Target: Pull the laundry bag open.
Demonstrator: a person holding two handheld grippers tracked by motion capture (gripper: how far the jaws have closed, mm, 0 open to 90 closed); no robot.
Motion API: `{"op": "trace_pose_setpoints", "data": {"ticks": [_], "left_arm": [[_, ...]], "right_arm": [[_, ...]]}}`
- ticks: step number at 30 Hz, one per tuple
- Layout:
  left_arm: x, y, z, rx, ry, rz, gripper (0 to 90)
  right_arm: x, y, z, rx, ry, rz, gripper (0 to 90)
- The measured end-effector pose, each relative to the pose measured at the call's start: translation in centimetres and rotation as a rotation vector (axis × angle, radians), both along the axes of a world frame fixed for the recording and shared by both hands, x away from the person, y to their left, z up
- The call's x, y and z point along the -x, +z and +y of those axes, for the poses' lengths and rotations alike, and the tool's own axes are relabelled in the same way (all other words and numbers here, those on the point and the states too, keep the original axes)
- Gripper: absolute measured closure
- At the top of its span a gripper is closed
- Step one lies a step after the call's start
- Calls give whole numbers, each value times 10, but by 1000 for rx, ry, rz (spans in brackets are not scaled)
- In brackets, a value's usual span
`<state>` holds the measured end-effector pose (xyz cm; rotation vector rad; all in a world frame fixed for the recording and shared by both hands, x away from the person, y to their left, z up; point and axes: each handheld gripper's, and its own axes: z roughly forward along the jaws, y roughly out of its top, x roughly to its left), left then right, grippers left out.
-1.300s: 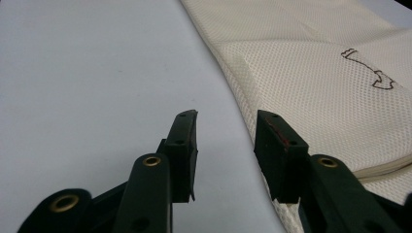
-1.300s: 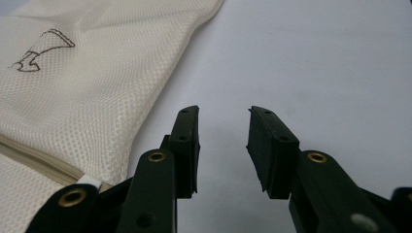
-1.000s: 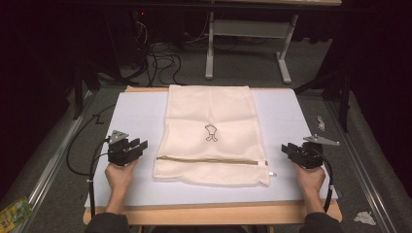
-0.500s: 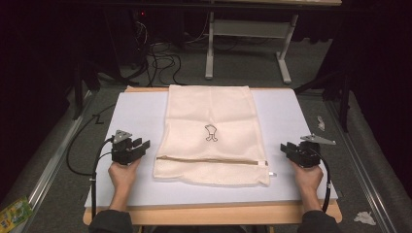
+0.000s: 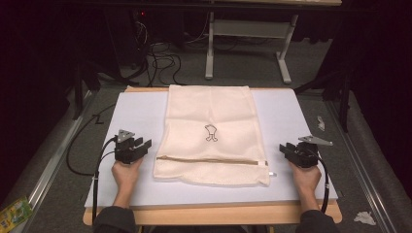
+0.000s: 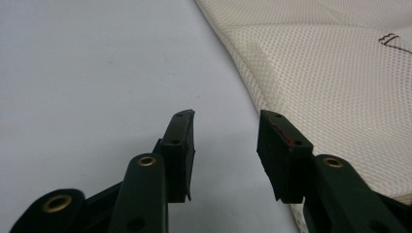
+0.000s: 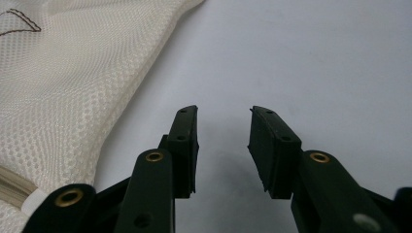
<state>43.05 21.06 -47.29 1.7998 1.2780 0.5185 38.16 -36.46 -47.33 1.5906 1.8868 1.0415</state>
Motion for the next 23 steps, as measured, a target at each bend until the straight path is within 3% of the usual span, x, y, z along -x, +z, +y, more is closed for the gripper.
{"op": "trace_pose_setpoints", "data": {"ticks": [5, 7, 12, 15, 23], "left_arm": [[-1, -4, -4, -13, -7, -7, 572], [-1, -7, -5, -15, -6, -27, 572], [2, -10, -1, 28, 16, -37, 569], [3, -10, -4, -5, 3, -48, 559], [4, -11, -6, -19, 5, -52, 532]], "right_arm": [[0, -3, 2, 7, 3, -5, 628], [0, -3, 2, 10, 3, -5, 621], [2, -4, 5, 35, 7, -15, 594], [2, -4, 8, 57, 14, -12, 584], [2, -4, 8, 58, 12, -11, 571]]}}
